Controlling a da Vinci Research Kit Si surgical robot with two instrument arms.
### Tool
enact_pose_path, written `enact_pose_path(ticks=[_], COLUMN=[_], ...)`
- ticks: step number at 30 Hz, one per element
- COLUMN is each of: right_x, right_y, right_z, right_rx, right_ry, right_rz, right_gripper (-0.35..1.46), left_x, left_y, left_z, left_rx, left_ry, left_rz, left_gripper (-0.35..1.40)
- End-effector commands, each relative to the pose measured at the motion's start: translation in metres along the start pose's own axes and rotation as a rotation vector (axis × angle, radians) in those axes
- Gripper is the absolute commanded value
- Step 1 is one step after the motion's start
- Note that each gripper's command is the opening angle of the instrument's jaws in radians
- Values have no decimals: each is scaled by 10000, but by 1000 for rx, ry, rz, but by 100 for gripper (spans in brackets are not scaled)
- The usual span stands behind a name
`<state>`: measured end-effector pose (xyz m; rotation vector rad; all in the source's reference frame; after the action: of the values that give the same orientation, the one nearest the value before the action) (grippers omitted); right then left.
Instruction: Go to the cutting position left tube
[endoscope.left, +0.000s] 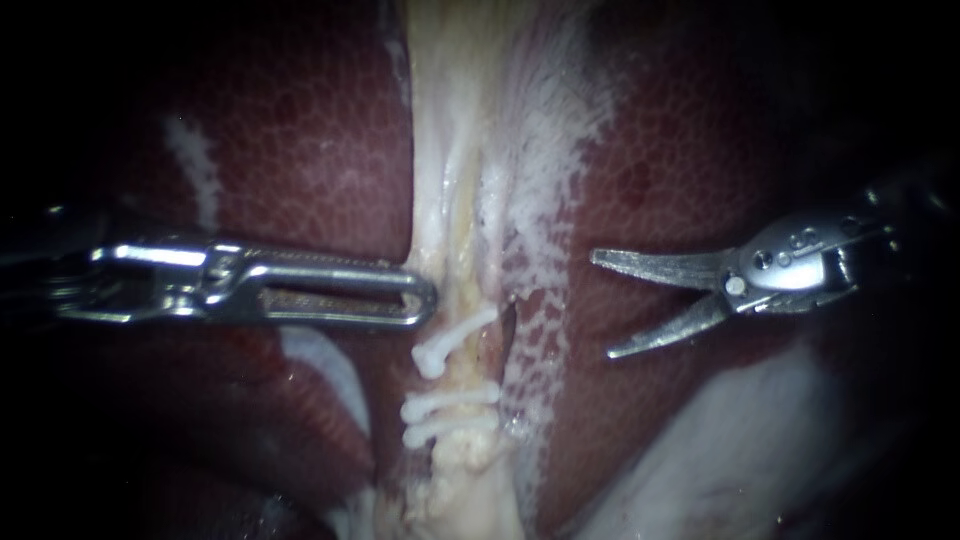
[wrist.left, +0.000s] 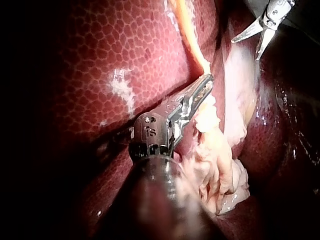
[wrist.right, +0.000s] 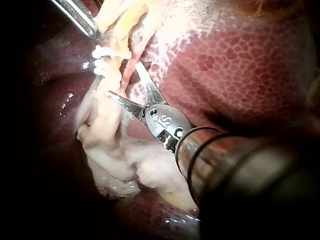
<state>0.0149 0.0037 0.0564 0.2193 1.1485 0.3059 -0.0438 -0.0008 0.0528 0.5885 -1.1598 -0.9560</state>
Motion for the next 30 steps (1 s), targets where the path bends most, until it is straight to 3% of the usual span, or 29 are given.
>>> enact_pose_path(ticks=[1,7,13,20,30], right_x=[0,-2,-19,-47,-52], right_y=[0,0,-6,-29,-54], right_z=[0,0,7,31,64], right_rx=[-1,2,70,202,313], right_ry=[0,1,-25,-59,-59], right_rz=[0,-1,15,79,143], right_gripper=[139,139,137,132,121], left_x=[0,0,-6,-26,-54], left_y=[0,-2,-7,-22,-32], left_z=[0,-1,-9,-31,-62], left_rx=[1,1,6,20,23], left_ry=[0,0,2,5,-32], left_rz=[0,0,-4,-16,-22], left_gripper=[-35,-35,-35,-35,-35])
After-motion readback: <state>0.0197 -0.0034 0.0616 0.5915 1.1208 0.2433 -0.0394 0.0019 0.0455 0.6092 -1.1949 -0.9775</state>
